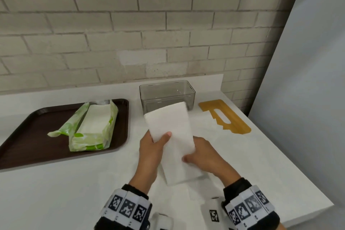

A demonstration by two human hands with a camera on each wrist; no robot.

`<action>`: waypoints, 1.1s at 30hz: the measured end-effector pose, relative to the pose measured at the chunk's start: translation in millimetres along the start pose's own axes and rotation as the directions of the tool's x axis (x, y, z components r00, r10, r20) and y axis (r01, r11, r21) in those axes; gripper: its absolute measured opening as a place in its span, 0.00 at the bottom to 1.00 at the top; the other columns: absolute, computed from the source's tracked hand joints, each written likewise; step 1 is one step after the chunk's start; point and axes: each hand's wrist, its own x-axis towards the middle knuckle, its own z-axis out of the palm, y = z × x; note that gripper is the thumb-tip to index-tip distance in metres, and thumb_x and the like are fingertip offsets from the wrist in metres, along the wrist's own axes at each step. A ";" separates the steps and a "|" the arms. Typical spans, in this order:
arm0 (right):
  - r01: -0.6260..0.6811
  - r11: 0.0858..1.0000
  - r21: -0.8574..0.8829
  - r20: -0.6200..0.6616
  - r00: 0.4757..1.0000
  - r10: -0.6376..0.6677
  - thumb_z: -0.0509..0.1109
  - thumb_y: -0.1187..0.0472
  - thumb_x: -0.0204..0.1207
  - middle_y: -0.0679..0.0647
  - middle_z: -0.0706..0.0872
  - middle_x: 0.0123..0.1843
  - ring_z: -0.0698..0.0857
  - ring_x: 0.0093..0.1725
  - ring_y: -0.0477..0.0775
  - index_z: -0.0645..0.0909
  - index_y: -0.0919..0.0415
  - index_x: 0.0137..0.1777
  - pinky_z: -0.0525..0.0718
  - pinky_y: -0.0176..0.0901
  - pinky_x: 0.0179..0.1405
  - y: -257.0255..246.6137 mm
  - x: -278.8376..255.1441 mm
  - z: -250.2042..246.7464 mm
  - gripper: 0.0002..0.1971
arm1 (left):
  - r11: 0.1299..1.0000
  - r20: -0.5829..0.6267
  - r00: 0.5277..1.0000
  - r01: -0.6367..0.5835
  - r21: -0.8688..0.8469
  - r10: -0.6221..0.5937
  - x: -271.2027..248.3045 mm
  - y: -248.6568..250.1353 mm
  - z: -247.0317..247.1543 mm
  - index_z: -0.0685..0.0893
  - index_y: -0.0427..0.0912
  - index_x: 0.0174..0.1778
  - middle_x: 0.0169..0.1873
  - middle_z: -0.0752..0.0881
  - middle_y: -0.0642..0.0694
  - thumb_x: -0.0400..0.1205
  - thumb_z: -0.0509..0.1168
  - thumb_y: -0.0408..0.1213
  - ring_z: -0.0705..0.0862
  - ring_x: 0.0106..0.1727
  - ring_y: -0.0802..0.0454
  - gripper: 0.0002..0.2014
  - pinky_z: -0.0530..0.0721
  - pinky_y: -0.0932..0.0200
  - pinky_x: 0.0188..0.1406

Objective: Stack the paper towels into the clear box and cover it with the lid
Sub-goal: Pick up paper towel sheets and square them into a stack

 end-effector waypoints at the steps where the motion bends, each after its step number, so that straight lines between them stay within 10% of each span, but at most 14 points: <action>1: 0.011 0.996 -0.089 0.078 0.997 -0.004 0.73 0.67 0.70 0.51 0.84 0.59 0.82 0.55 0.50 0.79 0.55 0.64 0.80 0.35 0.48 0.3 -2.6 -6.3 0.22 | 1.000 -0.004 1.000 -0.012 -0.014 0.012 2.2 3.1 -6.1 0.82 0.47 0.53 0.50 0.88 0.48 0.76 0.71 0.32 0.86 0.49 0.51 0.12 0.84 0.53 0.48; 4: 0.090 0.964 -0.249 0.248 0.968 -0.026 0.75 0.66 0.68 0.49 0.85 0.48 0.82 0.47 0.46 0.82 0.56 0.51 0.78 0.33 0.45 4.4 -8.0 -30.7 0.12 | 0.997 0.014 0.997 -0.070 0.026 0.070 9.5 12.8 -27.3 0.84 0.47 0.45 0.43 0.87 0.50 0.74 0.73 0.28 0.84 0.43 0.52 0.10 0.81 0.58 0.41; 8: 0.098 0.989 0.107 -0.034 0.995 -0.095 0.77 0.68 0.67 0.46 0.84 0.36 0.82 0.36 0.43 0.81 0.56 0.34 0.78 0.28 0.35 13.0 -8.0 -60.6 0.09 | 0.979 0.086 0.993 -0.098 0.176 0.084 11.5 14.2 -46.6 0.84 0.51 0.44 0.44 0.89 0.50 0.76 0.70 0.25 0.87 0.41 0.58 0.13 0.83 0.66 0.36; 11: 0.166 0.887 0.431 -0.276 0.960 -0.045 0.77 0.70 0.67 0.47 0.85 0.39 0.83 0.42 0.48 0.83 0.56 0.35 0.78 0.36 0.42 21.4 -4.1 -59.9 0.09 | 0.978 0.108 0.992 -0.080 0.192 0.060 6.4 5.1 -40.2 0.84 0.47 0.42 0.39 0.87 0.53 0.79 0.65 0.23 0.85 0.36 0.66 0.12 0.80 0.75 0.37; 15: 0.221 0.783 0.581 -0.396 0.918 0.034 0.73 0.73 0.69 0.48 0.83 0.41 0.81 0.44 0.51 0.81 0.56 0.39 0.81 0.45 0.46 29.6 -2.1 -42.3 0.11 | 0.987 0.046 0.999 -0.016 0.157 0.009 2.8 -12.7 -24.2 0.80 0.45 0.44 0.40 0.83 0.48 0.82 0.60 0.25 0.80 0.43 0.55 0.10 0.77 0.63 0.43; 23: -0.082 0.835 0.544 -0.261 0.929 0.261 0.66 0.80 0.69 0.55 0.83 0.57 0.81 0.56 0.56 0.78 0.59 0.61 0.80 0.40 0.45 49.8 9.5 -19.9 0.23 | 0.975 -0.056 0.990 0.141 0.172 -0.133 5.5 -32.5 -10.5 0.77 0.44 0.51 0.43 0.80 0.46 0.79 0.54 0.19 0.78 0.41 0.51 0.16 0.76 0.60 0.34; 33: -0.063 0.914 0.401 -0.244 0.954 0.173 0.69 0.72 0.75 0.47 0.83 0.53 0.80 0.50 0.47 0.76 0.52 0.57 0.76 0.30 0.40 54.8 0.6 -25.1 0.16 | 0.965 -0.081 0.992 0.112 0.238 -0.095 -0.3 -30.7 -22.9 0.78 0.45 0.43 0.38 0.80 0.48 0.82 0.59 0.25 0.76 0.38 0.52 0.10 0.73 0.62 0.34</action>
